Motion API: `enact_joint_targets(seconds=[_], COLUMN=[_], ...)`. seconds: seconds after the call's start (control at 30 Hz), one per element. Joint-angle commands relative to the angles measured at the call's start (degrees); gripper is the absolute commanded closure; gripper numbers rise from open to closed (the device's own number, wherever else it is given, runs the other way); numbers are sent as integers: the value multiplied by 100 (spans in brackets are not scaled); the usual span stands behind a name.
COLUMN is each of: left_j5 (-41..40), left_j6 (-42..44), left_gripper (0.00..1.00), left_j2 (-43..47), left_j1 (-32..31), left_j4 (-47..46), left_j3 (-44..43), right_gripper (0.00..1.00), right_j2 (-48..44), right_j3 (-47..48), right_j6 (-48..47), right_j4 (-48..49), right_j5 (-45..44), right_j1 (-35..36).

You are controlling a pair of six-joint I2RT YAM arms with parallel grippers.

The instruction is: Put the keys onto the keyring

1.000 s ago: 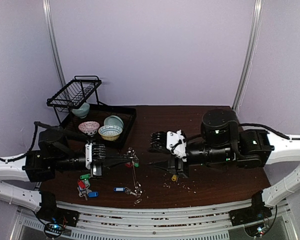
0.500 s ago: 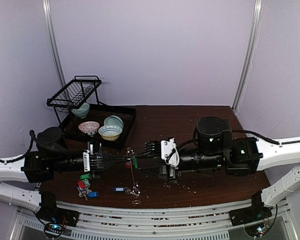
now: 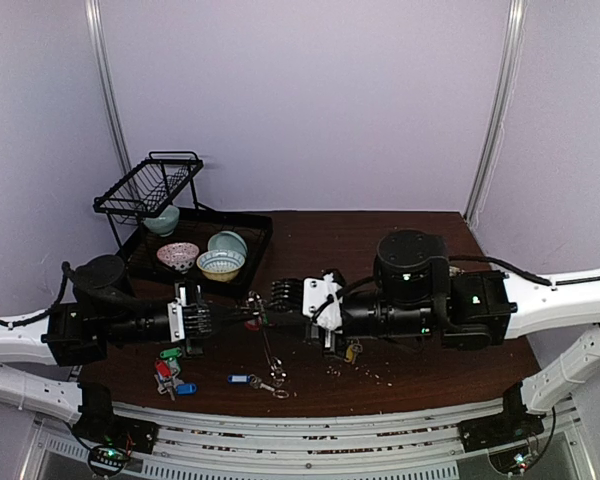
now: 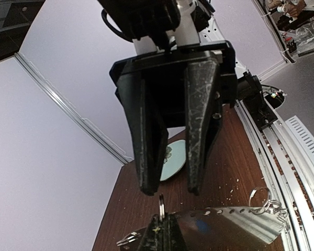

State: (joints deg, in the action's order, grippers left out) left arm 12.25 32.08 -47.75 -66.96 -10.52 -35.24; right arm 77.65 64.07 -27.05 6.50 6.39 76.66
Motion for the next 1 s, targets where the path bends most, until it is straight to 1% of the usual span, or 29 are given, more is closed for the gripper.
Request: enact_joint_targets(seconds=[0.0,0.17,0.27,0.33,0.43,0.7,0.77,0.9,0.97], left_j5=[-76,-74,-64,-60,-38,-40,-8,1,10], left_j6=[51,32,14,10,-4,-12,-16,-30,-60], left_gripper=[100,100,100,100,100,100,100,100,100], left_j2=[104,147,183,204,221,240,239,253,269], left_j1=[-28,-28,-28,-28,-28,-29,-28,-28,-30], left_j4=[-231,-231,-231,-231,-231,-231,-231,-231,-237], left_j3=[31,35,39,59,61,55,53,57,53], right_gripper=[75,69,68,70,79,76,82,99,100], right_j2=[-59,-150,56,179,290,411,462,562,553], right_j3=[292,312,552,680,815,985,1036,1182,1180], right_j6=[-179,-326,-345,-360,-410,-518,-506,-471,-469], right_j4=[-60,-187,-505,-658,-745,-1131,-1187,-1302,-1297], right_j5=[-207,192,99,-56,-113,-148,-219,-215,-212], right_j1=[20,19,17,24,21,17,23,23,18])
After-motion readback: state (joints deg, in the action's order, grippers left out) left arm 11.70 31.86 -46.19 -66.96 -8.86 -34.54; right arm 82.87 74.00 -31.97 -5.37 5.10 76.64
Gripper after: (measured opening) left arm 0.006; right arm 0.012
